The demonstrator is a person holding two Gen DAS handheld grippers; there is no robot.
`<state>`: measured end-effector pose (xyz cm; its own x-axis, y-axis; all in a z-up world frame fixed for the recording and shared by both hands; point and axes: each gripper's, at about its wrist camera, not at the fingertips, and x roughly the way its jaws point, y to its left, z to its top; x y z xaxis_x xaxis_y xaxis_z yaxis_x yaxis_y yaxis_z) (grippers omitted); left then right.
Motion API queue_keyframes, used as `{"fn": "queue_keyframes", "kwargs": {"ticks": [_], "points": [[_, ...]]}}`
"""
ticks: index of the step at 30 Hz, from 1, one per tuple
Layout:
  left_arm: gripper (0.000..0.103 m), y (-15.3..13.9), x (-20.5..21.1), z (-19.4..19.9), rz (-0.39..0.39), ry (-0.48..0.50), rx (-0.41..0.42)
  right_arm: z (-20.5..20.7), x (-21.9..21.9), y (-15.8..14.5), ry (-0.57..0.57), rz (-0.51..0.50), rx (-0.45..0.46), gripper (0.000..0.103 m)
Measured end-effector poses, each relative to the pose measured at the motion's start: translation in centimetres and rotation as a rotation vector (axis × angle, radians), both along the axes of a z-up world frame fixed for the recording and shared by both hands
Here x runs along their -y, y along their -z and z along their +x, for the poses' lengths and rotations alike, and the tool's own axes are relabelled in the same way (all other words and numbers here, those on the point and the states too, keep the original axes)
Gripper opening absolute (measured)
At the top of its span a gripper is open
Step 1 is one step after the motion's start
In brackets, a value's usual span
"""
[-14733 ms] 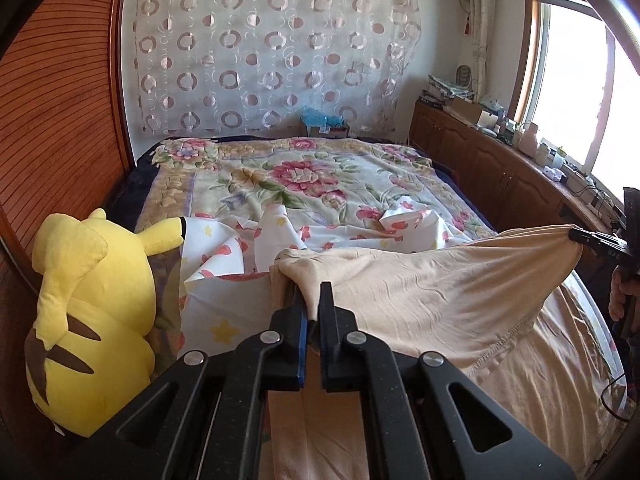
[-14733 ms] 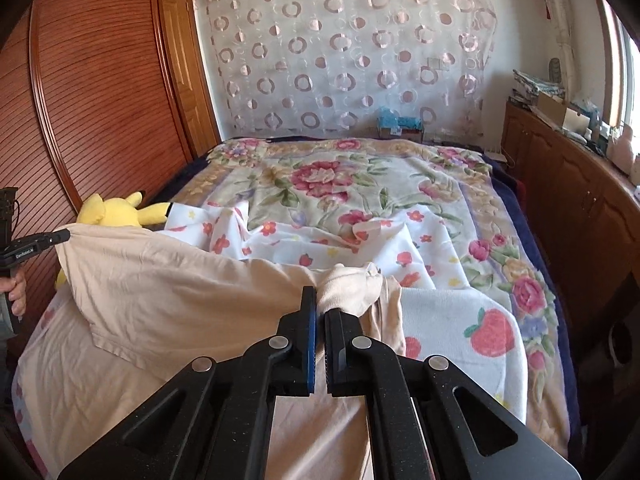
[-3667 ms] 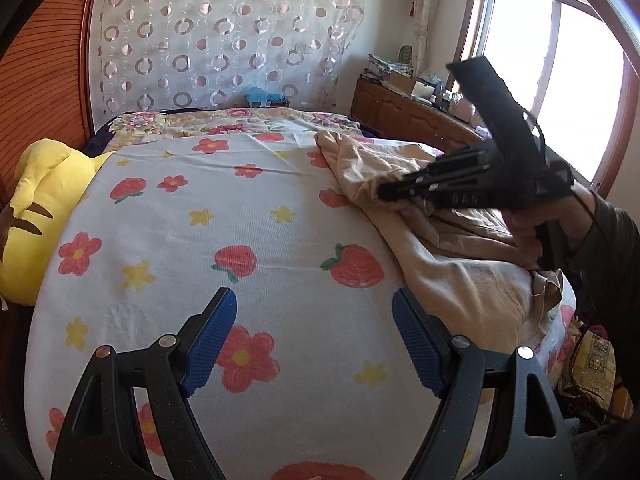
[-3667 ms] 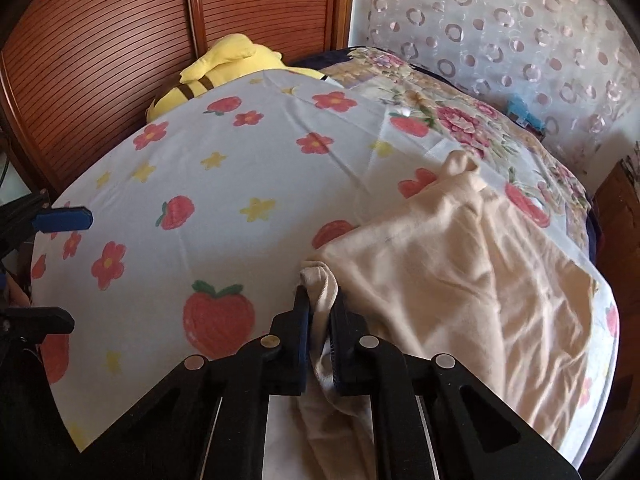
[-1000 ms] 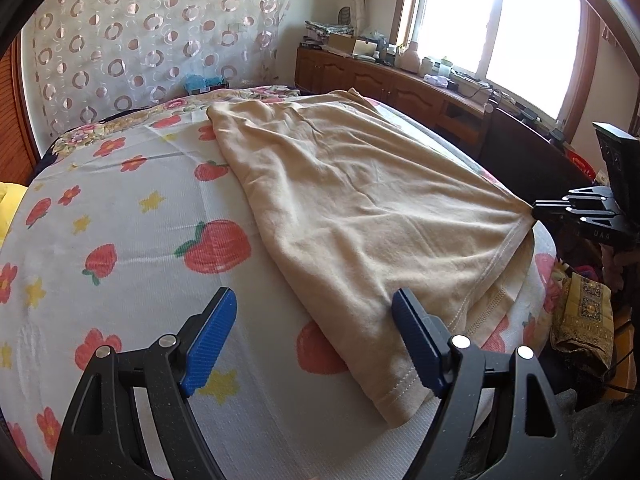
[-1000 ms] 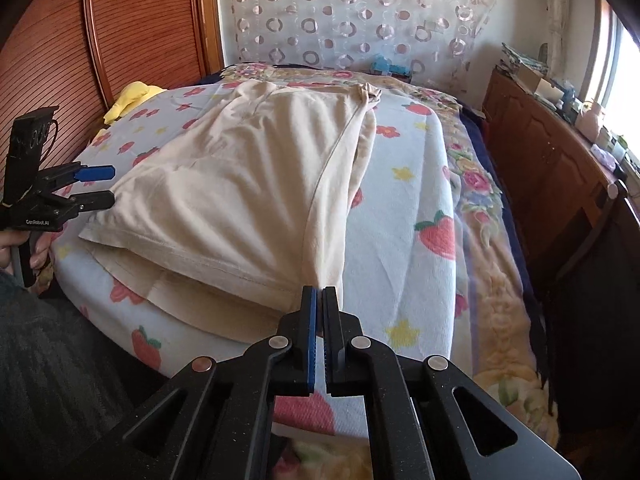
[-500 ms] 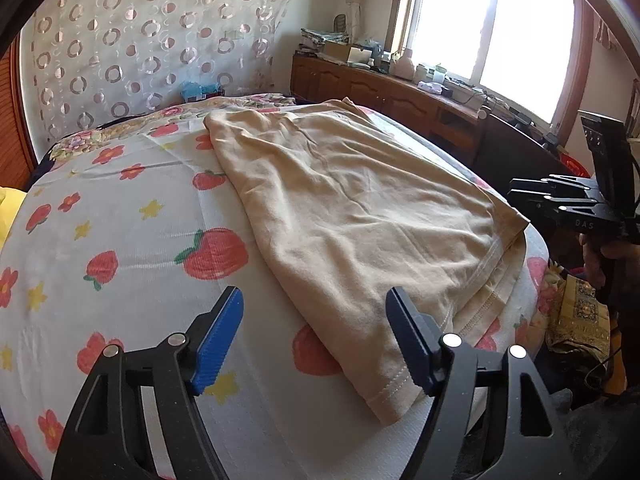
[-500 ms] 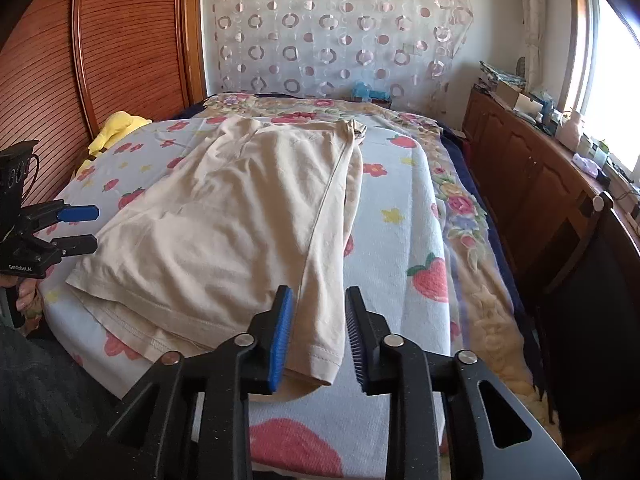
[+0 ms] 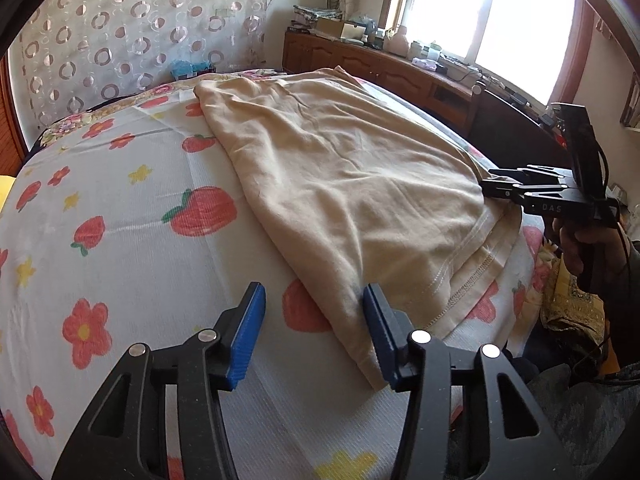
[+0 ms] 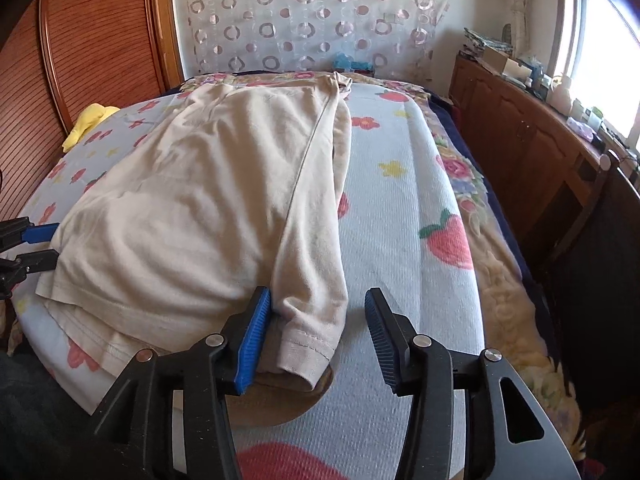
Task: Fold small clothes
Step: 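Grasp the shirt end with both grippers and lift it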
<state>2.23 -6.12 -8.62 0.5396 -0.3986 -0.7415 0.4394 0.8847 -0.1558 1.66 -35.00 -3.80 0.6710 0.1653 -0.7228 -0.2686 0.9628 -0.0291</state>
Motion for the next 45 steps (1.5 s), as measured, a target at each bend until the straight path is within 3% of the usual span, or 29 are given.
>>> {"fn": "queue_keyframes", "kwargs": {"ticks": [6, 9, 11, 14, 21, 27, 34, 45], "points": [[0.036, -0.1, 1.0, -0.7, 0.009, 0.048, -0.002, -0.9, -1.5, -0.3, -0.138, -0.016, -0.03, 0.049], [0.028, -0.1, 1.0, -0.8, -0.009, 0.057, -0.006, -0.4, -1.0, -0.5, -0.158, 0.014, -0.046, 0.034], [0.015, -0.1, 0.8, -0.6, -0.018, 0.056, -0.015, -0.3, -0.6, -0.5, -0.162, 0.038, -0.048, 0.018], [0.006, -0.6, 0.3, -0.5, -0.051, 0.056, -0.012, -0.6, -0.3, -0.4, -0.175, 0.062, -0.042, 0.01], [0.005, -4.6, -0.9, 0.3, -0.134, 0.023, 0.083, -1.4, 1.5, -2.1, -0.157, 0.2, 0.054, 0.008], [0.005, -7.6, -2.3, 4.1, -0.17, -0.013, 0.149, -0.2, 1.7, -4.9, -0.157, 0.264, 0.151, 0.008], [0.005, -8.3, -3.3, 11.1, -0.16, -0.074, 0.167, 5.0, 0.3, -7.4, -0.17, 0.226, 0.225, 0.008], [0.005, -8.5, -3.8, 19.7, -0.153, -0.137, 0.15, 14.8, -2.1, -8.5, -0.203, 0.185, 0.241, 0.008]]}}
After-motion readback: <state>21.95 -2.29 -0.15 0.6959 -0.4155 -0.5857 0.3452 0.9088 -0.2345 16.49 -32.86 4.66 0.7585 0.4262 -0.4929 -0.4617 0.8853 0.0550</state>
